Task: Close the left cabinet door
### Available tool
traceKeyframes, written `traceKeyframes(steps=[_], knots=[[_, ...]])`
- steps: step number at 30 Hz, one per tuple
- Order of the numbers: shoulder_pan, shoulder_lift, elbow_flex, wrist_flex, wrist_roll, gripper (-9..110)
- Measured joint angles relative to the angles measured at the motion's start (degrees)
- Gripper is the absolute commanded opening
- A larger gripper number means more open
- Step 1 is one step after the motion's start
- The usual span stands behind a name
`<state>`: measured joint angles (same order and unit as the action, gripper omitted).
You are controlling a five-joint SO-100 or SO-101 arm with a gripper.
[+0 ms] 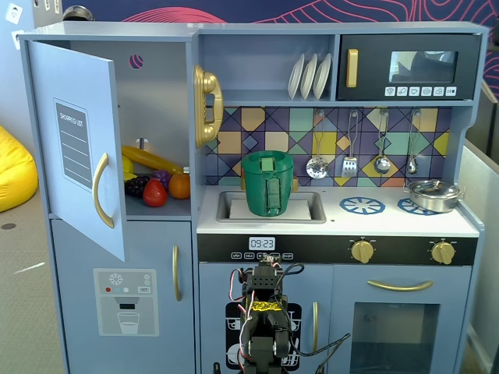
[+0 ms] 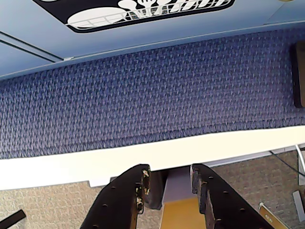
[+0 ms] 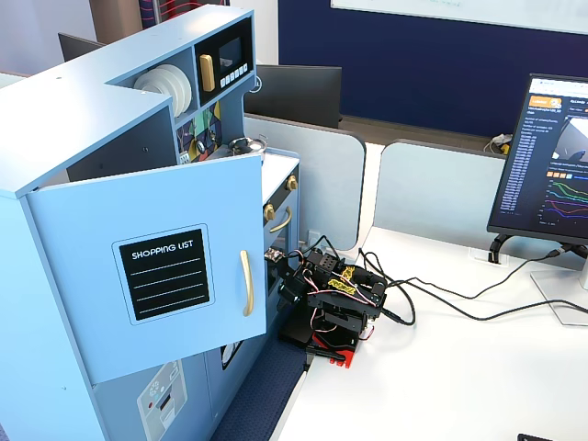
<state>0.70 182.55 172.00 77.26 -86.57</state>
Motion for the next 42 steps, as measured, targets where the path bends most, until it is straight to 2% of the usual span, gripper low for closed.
traceKeyframes(steps=[12,17,26,34,42], knots=[[0.0,0.0,0.0,0.0,0.0,0],[-4.1,0.0,0.0,-0.1,2.6,0],[-28.7,-0.4,-1.8,-7.4,9.7,0],[-54.1,-2.4,-12.7,-17.0,7.0,0],[-73.7,-8.5,-24.5,-28.7,4.7,0]])
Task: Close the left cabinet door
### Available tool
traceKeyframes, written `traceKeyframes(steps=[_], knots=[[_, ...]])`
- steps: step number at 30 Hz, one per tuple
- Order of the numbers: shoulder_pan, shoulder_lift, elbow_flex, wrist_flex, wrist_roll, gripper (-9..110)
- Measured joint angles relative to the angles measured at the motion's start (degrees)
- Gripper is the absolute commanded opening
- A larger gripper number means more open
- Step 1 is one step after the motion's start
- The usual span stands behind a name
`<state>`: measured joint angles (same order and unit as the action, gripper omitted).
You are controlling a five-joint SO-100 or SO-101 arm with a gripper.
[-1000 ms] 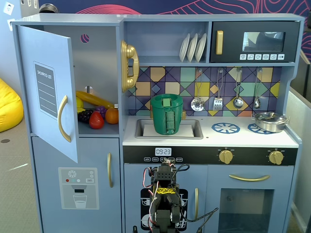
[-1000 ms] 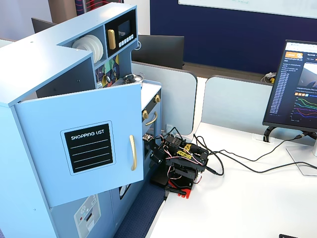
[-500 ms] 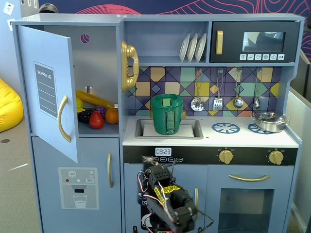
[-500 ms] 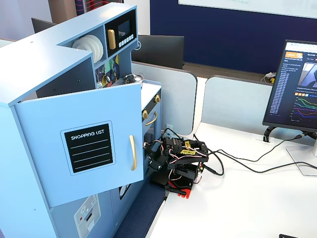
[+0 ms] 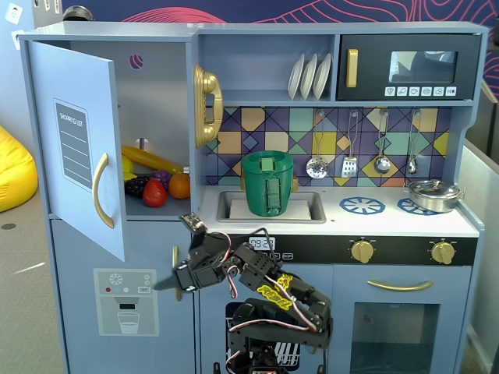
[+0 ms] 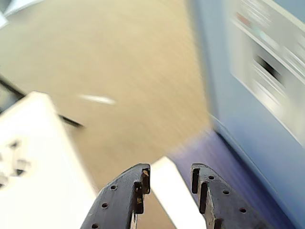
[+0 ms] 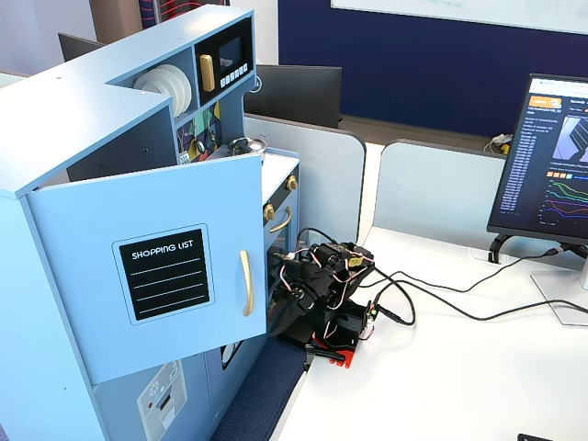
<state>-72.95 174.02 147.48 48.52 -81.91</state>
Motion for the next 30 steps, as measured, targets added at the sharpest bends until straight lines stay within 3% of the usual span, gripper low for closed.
traceKeyframes(steps=[13,30], knots=[[-16.3,-12.5,-13.0,-12.9,-8.8,0],[-13.5,-33.4,-32.6,-20.6,-16.7,0]])
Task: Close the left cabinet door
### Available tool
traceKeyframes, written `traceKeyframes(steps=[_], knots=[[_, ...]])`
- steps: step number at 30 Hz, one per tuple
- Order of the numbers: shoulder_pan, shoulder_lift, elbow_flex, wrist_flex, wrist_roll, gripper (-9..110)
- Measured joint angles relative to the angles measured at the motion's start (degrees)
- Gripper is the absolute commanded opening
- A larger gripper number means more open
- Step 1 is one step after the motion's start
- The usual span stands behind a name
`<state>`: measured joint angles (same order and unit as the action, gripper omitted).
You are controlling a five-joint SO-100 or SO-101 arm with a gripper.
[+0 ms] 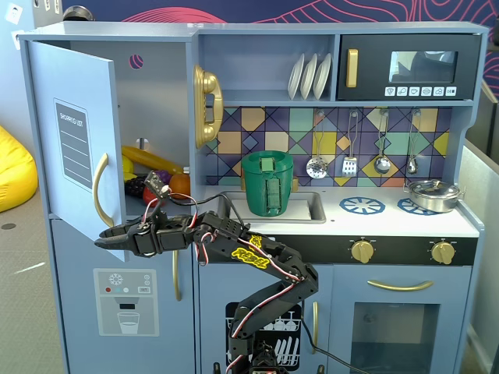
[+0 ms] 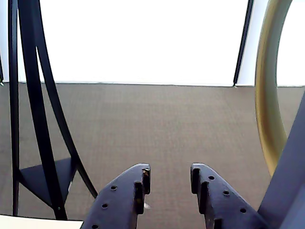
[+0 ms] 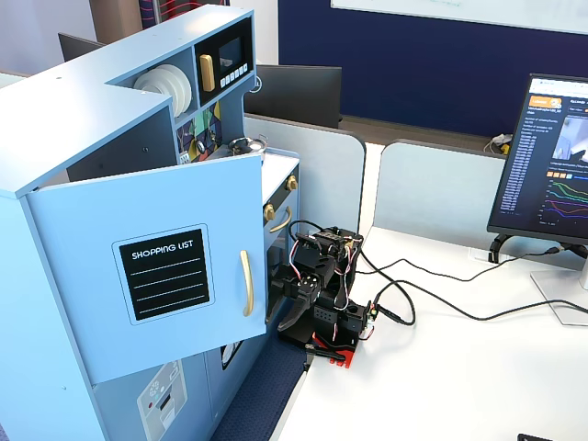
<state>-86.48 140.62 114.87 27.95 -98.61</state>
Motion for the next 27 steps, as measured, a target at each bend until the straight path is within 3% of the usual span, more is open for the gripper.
traceKeyframes(steps=[11,21,27], knots=[[3.8,-0.6,-0.4,0.0,-0.4,0],[18.4,-0.5,-0.8,0.0,-1.3,0],[21.9,0.3,-0.8,0.0,-1.3,0]])
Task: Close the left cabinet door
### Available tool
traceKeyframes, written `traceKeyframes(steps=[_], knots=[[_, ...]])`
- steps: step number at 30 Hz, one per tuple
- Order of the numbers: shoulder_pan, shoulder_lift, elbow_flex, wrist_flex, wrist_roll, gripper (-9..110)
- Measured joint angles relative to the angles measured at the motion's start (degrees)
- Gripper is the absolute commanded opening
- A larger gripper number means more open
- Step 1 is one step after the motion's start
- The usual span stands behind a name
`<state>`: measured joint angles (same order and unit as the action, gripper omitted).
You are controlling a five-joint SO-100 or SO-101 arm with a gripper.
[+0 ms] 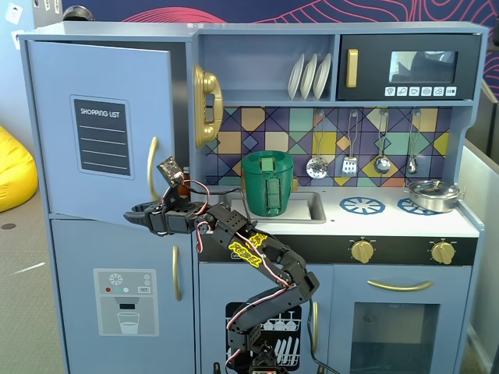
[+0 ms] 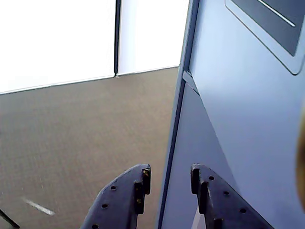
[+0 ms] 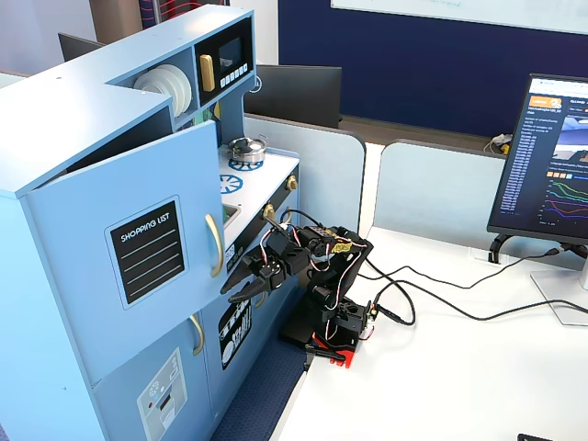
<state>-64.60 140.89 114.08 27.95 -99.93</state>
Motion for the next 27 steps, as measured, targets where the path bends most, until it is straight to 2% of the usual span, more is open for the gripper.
traceKeyframes(steps=[19,27], knots=[[18.6,-7.3,-1.9,-6.6,-2.9,0],[19.9,-7.4,-2.0,-6.9,-3.0,0]])
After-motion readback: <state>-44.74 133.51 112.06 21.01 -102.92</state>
